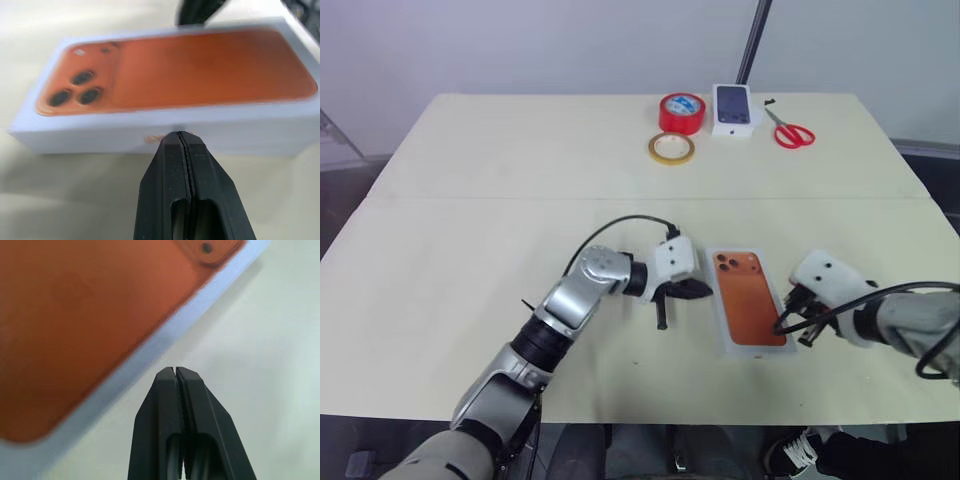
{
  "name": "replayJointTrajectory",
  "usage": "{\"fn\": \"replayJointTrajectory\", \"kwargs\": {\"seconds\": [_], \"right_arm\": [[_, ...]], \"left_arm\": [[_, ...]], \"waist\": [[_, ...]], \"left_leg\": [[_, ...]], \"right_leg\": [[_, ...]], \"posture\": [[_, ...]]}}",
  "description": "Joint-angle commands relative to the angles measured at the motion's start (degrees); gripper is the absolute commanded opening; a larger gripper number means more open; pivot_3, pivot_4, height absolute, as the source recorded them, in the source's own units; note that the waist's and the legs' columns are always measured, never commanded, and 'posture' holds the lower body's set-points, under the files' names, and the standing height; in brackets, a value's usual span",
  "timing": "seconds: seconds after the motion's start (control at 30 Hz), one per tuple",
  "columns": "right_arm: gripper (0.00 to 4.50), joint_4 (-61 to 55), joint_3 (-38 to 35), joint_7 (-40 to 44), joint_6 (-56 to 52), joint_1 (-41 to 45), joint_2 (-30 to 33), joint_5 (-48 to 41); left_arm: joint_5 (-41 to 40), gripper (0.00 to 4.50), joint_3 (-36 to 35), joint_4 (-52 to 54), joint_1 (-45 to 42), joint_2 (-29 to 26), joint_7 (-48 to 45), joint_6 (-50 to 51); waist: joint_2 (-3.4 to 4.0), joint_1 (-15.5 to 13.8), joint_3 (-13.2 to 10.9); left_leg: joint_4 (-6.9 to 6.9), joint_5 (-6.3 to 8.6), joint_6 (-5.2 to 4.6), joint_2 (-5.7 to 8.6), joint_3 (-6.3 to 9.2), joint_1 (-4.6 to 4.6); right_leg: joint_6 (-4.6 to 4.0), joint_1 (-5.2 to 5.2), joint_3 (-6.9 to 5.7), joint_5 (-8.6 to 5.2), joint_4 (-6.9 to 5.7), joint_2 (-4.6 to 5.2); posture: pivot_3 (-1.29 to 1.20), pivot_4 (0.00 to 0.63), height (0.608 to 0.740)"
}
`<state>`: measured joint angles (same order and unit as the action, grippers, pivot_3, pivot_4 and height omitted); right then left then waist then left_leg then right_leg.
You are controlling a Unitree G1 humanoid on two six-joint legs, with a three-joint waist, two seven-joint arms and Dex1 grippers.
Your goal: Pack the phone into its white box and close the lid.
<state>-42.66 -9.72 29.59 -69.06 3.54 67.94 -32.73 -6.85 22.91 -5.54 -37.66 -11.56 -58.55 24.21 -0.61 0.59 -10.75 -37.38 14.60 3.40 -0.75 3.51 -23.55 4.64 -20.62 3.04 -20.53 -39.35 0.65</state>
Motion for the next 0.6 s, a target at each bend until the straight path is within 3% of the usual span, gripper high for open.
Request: {"fn": "replayJointTrajectory", "kwargs": {"seconds": [0.03, 0.23, 0.43, 0.6], "right_arm": [[0.07, -2.98, -7.56, 4.89, 2.31, -1.63, 1.36, -0.65], [0.07, -9.17, -14.34, 11.16, 1.0, -7.53, -2.8, -7.83], [0.07, -10.8, -7.35, 6.69, 3.24, -16.43, -4.78, -2.45], [0.07, -10.47, -4.88, 4.17, 4.31, -16.9, -6.04, -0.31]], "left_arm": [[-3.05, 0.0, -3.77, 1.62, -3.13, 1.53, 1.76, 1.92], [-1.02, 0.0, -0.86, -1.71, -5.08, 4.44, 2.97, -0.38], [4.5, 0.0, 5.46, -7.78, -5.12, 5.69, 3.24, -5.12], [5.38, 0.0, 5.84, -9.41, -4.16, 5.29, 3.03, -5.6]], "waist": [[-0.02, -0.03, 0.0], [-0.04, -0.19, 0.0], [-0.05, -0.08, 0.01], [-0.18, 0.12, 0.1]], "left_leg": [[0.0, 0.0, 0.0, 0.0, 0.0, 0.01], [0.01, 0.0, 0.0, 0.03, 0.02, 0.04], [-0.02, 0.0, 0.0, 0.05, 0.02, 0.09], [0.0, 0.0, 0.0, 0.02, 0.02, 0.17]], "right_leg": [[0.0, 0.02, -0.01, 0.0, 0.0, 0.0], [0.01, 0.11, -0.03, -0.01, 0.06, 0.0], [0.02, 0.16, -0.03, -0.01, 0.05, 0.01], [0.02, 0.21, -0.02, -0.01, 0.04, -0.04]], "posture": [[0.0, 0.15, 0.74], [0.0, 0.15, 0.74], [0.0, 0.15, 0.74], [0.0, 0.15, 0.74]]}}
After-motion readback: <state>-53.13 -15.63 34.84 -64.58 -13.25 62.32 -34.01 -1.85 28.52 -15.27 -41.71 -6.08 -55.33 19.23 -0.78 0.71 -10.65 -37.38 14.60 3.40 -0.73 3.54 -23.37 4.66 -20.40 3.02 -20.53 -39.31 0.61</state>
